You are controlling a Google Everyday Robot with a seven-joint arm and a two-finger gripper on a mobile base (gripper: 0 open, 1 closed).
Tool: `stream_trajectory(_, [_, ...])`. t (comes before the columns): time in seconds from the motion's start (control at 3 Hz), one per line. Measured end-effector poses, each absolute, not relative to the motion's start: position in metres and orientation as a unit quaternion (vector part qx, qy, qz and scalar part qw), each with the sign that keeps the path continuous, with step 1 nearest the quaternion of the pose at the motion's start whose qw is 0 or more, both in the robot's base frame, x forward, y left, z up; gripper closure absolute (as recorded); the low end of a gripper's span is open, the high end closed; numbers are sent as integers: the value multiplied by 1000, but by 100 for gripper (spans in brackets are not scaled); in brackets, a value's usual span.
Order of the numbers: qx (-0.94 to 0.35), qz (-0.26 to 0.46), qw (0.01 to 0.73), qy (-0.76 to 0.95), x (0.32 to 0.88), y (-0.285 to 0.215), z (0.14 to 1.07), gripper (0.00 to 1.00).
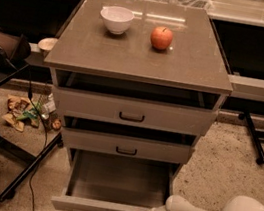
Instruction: Close bottom drawer
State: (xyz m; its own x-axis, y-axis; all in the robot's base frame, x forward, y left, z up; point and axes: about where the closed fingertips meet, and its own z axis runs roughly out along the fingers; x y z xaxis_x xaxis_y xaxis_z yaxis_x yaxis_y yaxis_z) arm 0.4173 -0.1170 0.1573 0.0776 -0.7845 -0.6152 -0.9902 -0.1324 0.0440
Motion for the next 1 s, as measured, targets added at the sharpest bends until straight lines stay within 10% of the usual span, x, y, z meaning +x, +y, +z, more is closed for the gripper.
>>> stream_trajectory(1.0, [-706, 255, 201, 629, 420, -117, 157, 0])
